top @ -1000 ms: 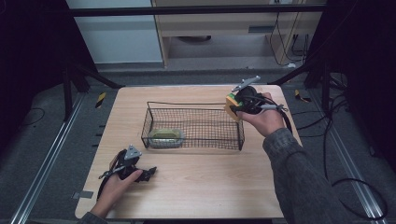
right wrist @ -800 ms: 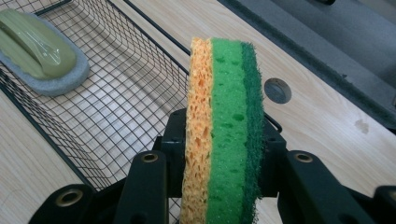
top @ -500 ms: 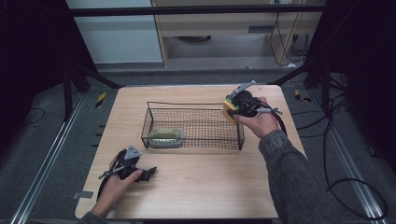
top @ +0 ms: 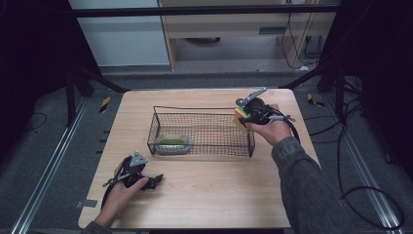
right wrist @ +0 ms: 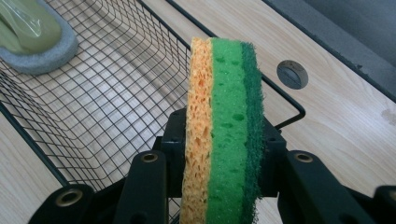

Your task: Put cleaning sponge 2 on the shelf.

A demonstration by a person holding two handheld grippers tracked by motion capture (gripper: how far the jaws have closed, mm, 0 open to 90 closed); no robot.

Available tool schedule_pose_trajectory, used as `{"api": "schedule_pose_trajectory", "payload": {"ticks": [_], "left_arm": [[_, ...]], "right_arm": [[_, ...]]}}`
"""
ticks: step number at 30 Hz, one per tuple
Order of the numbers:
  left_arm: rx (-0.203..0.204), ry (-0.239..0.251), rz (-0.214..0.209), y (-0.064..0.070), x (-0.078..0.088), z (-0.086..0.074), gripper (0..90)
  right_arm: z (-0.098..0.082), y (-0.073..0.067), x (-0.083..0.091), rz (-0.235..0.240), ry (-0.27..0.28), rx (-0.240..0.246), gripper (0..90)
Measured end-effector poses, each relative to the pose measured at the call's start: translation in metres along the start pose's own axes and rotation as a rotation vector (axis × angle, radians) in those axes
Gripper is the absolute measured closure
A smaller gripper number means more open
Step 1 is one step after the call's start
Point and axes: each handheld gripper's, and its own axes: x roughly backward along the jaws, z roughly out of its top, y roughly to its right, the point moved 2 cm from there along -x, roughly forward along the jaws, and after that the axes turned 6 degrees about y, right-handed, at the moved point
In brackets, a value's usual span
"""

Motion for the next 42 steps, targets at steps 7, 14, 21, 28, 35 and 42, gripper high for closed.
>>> {"api": "schedule_pose_trajectory", "payload": {"ticks": [7,14,21,28,35,42], "left_arm": [[0.000,0.000,0.000,0.000,0.000,0.000,0.0],[0.000,0.000,0.000,0.000,0.000,0.000,0.0],[0.003,0.000,0.000,0.000,0.000,0.000,0.0],[0.003,0.000,0.000,0.000,0.000,0.000,0.0],[0.003,0.000,-0.001,0.000,0.000,0.000,0.0],[0.003,0.000,-0.001,0.000,0.000,0.000,0.0]], "right_arm": [[-0.005,0.001,-0.008,0.006,-0.017,0.002,64.4],[-0.007,0.003,-0.014,0.008,-0.029,-0.009,64.4],[-0.011,0.004,-0.022,0.009,-0.038,-0.012,64.4],[-0.017,0.003,-0.031,0.013,-0.052,-0.009,64.4],[-0.022,0.001,-0.038,0.013,-0.065,-0.014,64.2],[-0.024,-0.001,-0.043,0.003,-0.085,0.007,64.0]]}}
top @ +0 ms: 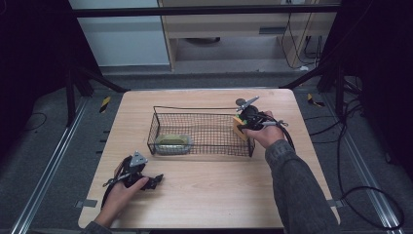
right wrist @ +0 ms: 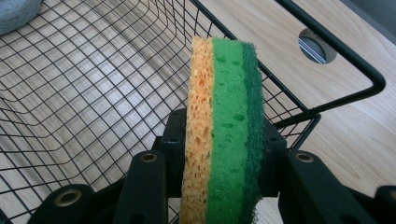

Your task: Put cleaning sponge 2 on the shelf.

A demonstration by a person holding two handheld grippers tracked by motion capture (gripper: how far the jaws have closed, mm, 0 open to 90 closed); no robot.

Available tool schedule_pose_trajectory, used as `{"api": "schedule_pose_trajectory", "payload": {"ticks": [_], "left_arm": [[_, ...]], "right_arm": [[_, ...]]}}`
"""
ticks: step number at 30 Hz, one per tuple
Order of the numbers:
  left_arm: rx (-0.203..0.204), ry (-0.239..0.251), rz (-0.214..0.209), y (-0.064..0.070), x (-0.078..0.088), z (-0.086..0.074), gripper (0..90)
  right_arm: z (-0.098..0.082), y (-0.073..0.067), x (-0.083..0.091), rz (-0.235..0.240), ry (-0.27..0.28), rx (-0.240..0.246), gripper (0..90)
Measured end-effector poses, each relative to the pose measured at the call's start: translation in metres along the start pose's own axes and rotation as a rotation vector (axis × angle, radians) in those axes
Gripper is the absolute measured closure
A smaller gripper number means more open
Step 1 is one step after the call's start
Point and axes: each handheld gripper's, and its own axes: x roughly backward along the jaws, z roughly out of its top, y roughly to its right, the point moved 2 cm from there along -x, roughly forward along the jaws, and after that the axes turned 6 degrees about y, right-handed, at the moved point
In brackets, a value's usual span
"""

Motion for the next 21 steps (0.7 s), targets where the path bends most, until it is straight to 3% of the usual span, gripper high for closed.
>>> {"api": "schedule_pose_trajectory", "payload": {"ticks": [7,21], "left_arm": [[0.000,0.000,0.000,0.0000,0.0000,0.0000,0.0],[0.000,0.000,0.000,0.0000,0.0000,0.0000,0.0]], "right_arm": [[-0.0004,-0.0025,-0.0047,-0.007,-0.016,0.020,63.7],[-0.0009,-0.0034,-0.0076,-0.005,-0.027,0.013,62.2]]}}
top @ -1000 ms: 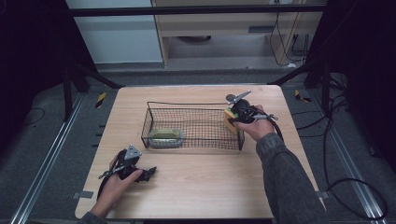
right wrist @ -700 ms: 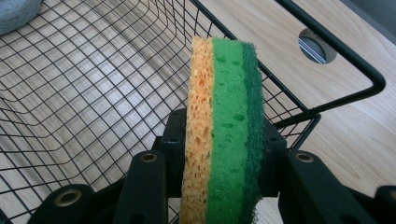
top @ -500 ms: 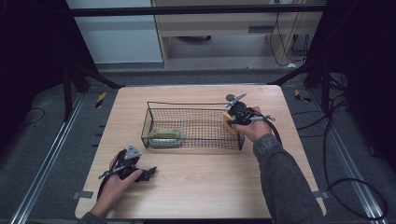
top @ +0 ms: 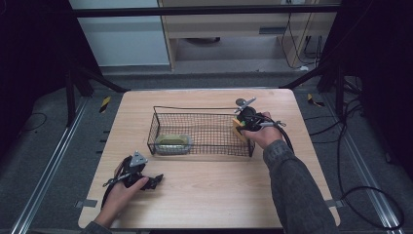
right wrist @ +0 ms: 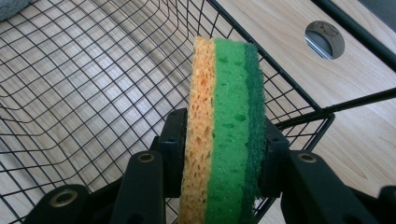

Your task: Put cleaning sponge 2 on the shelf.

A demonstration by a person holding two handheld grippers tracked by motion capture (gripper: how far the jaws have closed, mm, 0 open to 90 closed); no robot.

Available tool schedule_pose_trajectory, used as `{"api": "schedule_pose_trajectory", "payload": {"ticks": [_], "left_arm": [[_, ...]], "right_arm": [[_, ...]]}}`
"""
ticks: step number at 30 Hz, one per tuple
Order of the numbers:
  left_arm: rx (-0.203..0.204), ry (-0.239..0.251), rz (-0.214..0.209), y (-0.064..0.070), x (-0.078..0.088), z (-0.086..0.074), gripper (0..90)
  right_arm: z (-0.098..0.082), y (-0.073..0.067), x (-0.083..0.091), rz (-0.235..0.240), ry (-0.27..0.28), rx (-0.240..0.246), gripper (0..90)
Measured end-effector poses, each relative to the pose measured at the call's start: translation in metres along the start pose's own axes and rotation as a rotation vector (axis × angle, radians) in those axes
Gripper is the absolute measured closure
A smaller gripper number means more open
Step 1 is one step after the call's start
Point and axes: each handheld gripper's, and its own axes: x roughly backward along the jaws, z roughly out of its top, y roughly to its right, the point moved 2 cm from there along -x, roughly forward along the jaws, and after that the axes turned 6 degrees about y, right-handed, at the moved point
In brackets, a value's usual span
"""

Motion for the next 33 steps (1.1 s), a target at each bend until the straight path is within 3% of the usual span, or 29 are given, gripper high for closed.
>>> {"api": "schedule_pose_trajectory", "payload": {"ticks": [16,25,33], "left_arm": [[0.000,0.000,0.000,0.000,0.000,0.000,0.0],[-0.004,-0.004,-0.001,0.000,0.000,0.000,0.0],[-0.004,-0.004,-0.001,0.000,0.000,0.000,0.0]], "right_arm": [[0.002,-0.003,0.012,0.021,0.000,-0.028,54.2],[0.006,-0.010,0.029,0.033,0.027,-0.026,62.0],[0.009,-0.019,0.027,0.058,0.023,-0.021,61.9]]}}
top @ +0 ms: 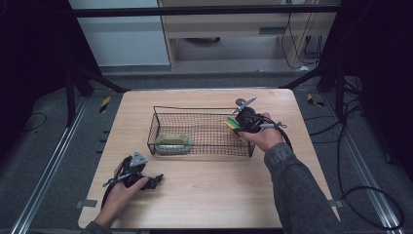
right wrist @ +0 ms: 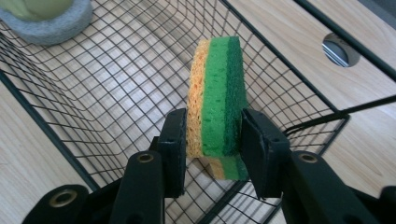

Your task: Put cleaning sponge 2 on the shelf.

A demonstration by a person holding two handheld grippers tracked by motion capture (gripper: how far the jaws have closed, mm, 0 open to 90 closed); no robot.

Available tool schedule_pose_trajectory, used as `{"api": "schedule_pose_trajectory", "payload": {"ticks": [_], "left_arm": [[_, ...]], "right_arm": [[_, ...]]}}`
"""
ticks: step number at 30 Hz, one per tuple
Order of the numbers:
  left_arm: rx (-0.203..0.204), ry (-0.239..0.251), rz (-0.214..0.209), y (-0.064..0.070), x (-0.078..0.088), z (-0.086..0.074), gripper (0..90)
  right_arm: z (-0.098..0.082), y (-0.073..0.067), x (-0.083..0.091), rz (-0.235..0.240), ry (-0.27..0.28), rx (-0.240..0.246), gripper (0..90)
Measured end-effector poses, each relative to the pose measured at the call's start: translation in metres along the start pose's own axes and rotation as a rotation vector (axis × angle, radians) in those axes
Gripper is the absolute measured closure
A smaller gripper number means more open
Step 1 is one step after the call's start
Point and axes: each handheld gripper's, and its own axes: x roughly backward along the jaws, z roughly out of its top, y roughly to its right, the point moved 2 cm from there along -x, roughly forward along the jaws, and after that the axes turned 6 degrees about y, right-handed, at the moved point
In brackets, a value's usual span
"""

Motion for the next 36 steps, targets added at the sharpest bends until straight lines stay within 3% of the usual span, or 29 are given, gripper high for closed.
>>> {"api": "schedule_pose_trajectory", "payload": {"ticks": [6,13,17,26,36], "left_arm": [[0.000,0.000,0.000,0.000,0.000,0.000,0.0],[0.000,0.000,0.000,0.000,0.000,0.000,0.0],[0.000,0.000,0.000,0.000,0.000,0.000,0.0],[0.000,0.000,0.000,0.000,0.000,0.000,0.0],[-0.001,-0.001,0.000,0.000,0.000,0.000,0.0]], "right_arm": [[0.004,-0.012,-0.007,0.029,-0.002,-0.009,58.7],[0.012,-0.026,-0.009,0.083,0.007,-0.032,46.9],[0.015,-0.031,-0.006,0.087,0.015,-0.023,42.3],[0.016,-0.023,0.006,0.040,0.057,-0.053,29.1],[0.003,-0.006,0.018,-0.032,0.103,-0.135,10.1]]}}
